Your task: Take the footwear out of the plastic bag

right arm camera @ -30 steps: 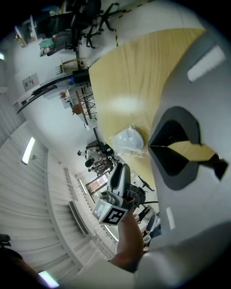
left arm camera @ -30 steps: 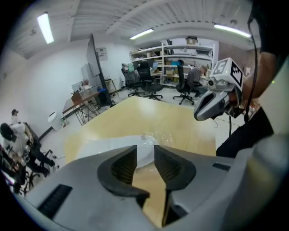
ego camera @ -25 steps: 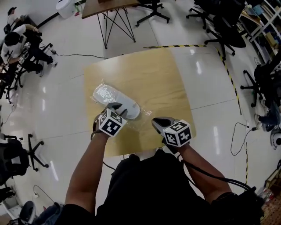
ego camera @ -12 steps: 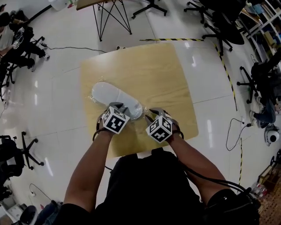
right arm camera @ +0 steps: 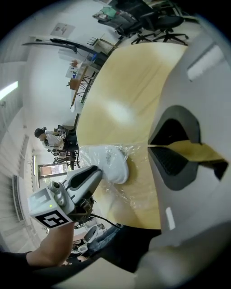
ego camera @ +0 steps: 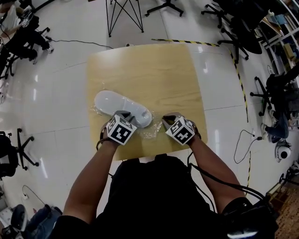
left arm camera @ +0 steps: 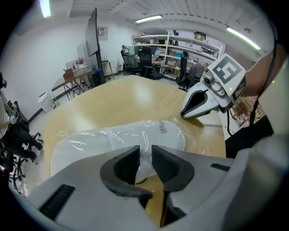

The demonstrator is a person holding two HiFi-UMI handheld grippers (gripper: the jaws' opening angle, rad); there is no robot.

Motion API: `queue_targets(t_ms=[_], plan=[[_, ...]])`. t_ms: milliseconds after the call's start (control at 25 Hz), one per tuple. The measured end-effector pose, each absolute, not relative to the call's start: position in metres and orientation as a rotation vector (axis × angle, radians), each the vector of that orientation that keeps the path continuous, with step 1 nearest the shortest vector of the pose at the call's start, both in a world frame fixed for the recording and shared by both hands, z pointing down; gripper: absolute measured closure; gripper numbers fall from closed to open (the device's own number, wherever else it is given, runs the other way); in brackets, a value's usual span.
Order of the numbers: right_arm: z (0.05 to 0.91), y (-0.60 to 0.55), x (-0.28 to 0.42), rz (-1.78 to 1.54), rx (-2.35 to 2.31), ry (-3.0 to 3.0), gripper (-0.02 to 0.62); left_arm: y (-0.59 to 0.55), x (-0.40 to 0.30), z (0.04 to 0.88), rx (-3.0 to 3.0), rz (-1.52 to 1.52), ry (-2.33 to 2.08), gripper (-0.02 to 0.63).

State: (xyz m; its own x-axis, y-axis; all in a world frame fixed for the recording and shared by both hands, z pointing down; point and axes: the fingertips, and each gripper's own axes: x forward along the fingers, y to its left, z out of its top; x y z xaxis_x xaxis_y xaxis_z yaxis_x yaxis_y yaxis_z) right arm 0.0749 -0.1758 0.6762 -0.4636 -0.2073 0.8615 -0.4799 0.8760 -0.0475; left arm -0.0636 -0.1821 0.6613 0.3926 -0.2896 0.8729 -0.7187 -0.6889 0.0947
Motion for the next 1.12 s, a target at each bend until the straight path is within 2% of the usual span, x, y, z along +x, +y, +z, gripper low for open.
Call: queue_targets(t_ms=[240,360,400,520,600,680,840,1120], plan=[[0.659,-0.183,0.104,0.330,0.658,-2.014,0.594,-0.185,-0.068,0.661,2.158,1.187,-0.930,0.520],[0.634,-0.158,0.072,0.363,0.624,-2.121,0.593,-0.187,-0.069,0.659,2.119,1.122,-0.980,0.523],[0.631,-0.144,0.055,0.365,0.562,-2.152,0.584,-0.186,-0.069,0.659,2.101,1.092,-0.997,0.524],[0.643,-0.109,0.020,0.343,0.403,-2.153,0.505,-0.184,-0.066,0.659,2.056,1.000,-1.046,0.526],[0.657,-0.100,0.012,0.309,0.367,-2.112,0.499,-0.184,-0.065,0.660,2.046,0.996,-1.063,0.528],[0.668,-0.096,0.012,0.268,0.352,-2.077,0.516,-0.184,-0.065,0.662,2.048,1.021,-1.067,0.531],[0.672,-0.085,0.030,0.156,0.332,-2.045,0.594,-0.187,-0.065,0.660,2.044,0.995,-1.079,0.540],[0.666,-0.086,0.067,0.230,0.443,-2.024,0.594,-0.189,-0.067,0.660,2.037,0.958,-1.109,0.547]])
